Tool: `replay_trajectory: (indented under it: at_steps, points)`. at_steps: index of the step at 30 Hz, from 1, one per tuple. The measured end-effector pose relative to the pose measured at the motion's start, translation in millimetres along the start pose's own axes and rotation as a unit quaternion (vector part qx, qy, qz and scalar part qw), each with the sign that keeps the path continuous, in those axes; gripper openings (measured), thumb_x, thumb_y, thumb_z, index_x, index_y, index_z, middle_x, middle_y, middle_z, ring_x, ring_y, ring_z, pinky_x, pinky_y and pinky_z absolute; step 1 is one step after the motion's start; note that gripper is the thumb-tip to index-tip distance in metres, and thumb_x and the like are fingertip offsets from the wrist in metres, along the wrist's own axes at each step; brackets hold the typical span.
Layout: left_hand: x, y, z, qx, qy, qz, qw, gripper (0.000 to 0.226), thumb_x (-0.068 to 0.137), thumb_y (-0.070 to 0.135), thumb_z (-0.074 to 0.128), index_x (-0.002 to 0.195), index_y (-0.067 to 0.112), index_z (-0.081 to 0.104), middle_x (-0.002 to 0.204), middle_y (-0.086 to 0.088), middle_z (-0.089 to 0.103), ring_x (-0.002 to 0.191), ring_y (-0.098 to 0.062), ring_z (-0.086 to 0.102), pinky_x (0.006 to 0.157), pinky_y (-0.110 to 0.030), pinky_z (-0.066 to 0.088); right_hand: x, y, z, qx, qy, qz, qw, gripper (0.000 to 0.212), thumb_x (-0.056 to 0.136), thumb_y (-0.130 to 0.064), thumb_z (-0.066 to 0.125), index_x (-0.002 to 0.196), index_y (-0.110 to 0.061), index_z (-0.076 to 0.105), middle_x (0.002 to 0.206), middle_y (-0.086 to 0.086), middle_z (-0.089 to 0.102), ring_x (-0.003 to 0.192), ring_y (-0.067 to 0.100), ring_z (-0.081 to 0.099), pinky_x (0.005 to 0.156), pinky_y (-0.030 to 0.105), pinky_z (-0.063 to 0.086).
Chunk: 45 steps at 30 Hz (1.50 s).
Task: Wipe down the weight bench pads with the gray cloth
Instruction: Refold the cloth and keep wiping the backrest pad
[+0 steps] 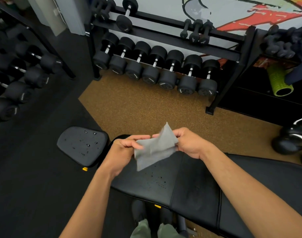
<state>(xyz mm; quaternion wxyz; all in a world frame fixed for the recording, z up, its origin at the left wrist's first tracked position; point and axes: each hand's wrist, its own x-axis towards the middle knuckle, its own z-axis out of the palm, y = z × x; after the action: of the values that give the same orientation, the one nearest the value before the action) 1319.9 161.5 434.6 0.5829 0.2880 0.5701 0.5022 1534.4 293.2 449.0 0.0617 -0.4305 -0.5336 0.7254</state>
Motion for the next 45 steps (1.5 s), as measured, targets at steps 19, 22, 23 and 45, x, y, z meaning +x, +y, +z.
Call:
replay_trajectory:
  at_steps: [19,22,23,45]
  points:
    - [-3.1,-39.6,-6.7,-0.134,-0.087,-0.148,0.976,0.064,0.088,0.049,0.077,0.134,0.006,0.068,0.137,-0.022,0.066,0.127,-0.034,0.064,0.109,-0.046,0.050,0.3,0.9,13.2,0.022,-0.028,0.008,0.999,0.037,0.094,0.016,0.054,0.095,-0.011,0.079,0.110,0.005,0.073,0.099,0.017,0.068,0.077,0.027,0.056]
    - [-1.3,-53.5,-3.3,-0.128,-0.084,-0.148,0.977,0.059,0.082,0.028,0.087,0.133,0.007,0.068,0.140,-0.026,0.063,0.130,-0.039,0.061,0.114,-0.054,0.045,2.6,5.1,8.8,-0.007,-0.053,0.019,0.998,0.046,0.092,0.020,0.048,0.112,-0.010,0.076,0.119,0.006,0.074,0.107,0.018,0.070,0.085,0.029,0.057]
    - [0.1,-57.6,-3.8,-0.141,-0.080,-0.140,0.977,0.055,0.086,0.025,0.082,0.136,0.007,0.066,0.141,-0.026,0.061,0.133,-0.040,0.058,0.116,-0.056,0.043,5.1,7.9,6.3,-0.005,-0.048,0.026,0.999,0.048,0.092,0.020,0.047,0.118,-0.011,0.074,0.121,0.007,0.074,0.111,0.019,0.070,0.090,0.033,0.057]
    - [-59.3,-133.9,51.5,0.398,-0.074,-0.160,0.900,0.042,0.068,0.078,0.070,0.106,0.062,0.069,0.091,0.029,0.074,0.090,0.005,0.067,0.074,-0.021,0.052,3.0,73.8,29.6,-0.758,-0.218,-0.021,0.614,0.020,0.076,-0.011,0.081,0.091,-0.021,0.074,0.105,0.002,0.067,0.105,0.023,0.052,0.086,0.033,0.039]
